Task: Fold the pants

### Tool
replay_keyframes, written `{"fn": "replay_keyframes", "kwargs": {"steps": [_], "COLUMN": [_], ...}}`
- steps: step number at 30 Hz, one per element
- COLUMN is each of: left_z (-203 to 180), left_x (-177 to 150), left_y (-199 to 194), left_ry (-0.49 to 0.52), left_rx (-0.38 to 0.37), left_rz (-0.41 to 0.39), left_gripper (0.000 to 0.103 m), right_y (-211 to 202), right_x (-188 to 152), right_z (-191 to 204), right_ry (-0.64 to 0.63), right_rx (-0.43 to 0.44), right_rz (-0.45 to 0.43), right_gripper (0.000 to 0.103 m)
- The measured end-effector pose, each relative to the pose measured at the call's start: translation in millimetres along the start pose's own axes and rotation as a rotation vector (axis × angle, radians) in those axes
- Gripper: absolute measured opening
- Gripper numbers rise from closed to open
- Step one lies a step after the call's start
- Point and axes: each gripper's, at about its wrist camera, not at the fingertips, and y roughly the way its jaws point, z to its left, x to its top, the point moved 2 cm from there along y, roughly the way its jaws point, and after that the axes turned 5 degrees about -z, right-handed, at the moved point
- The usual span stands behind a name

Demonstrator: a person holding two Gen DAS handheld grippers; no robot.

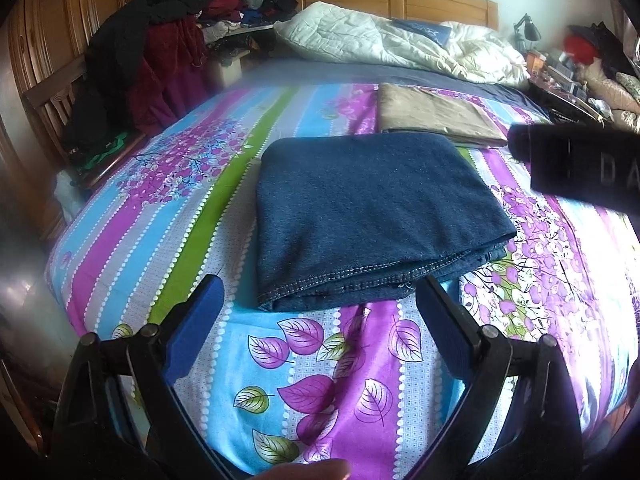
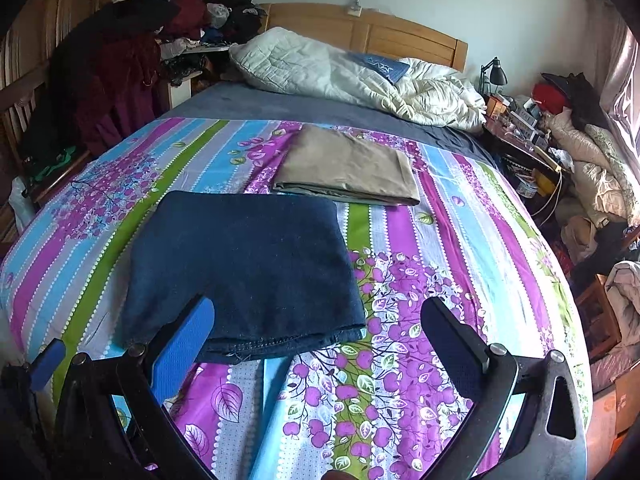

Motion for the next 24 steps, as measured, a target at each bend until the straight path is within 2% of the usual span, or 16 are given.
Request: {"fn": "replay_keyframes", "kwargs": {"steps": [5, 24], "left_z": [3.8, 0.5], "left_x": [-1.1, -2.8], "left_y": [-0.2, 3.5], "left_ry": [-0.021, -0.010], "left_rx": [-0.002, -0.020], "left_rz": [0.004, 0.020], "left_gripper": [0.097, 0.097], "right_y": [3.9, 8.0], "right_x": [-12.1, -18.2], "right_z": [-0.4, 2.0], "right_ry": [0.015, 0.004], "right_rx": [0.001, 0.009], "right_rz": [0.026, 0.046], "right_gripper": [0.103, 0.103]}}
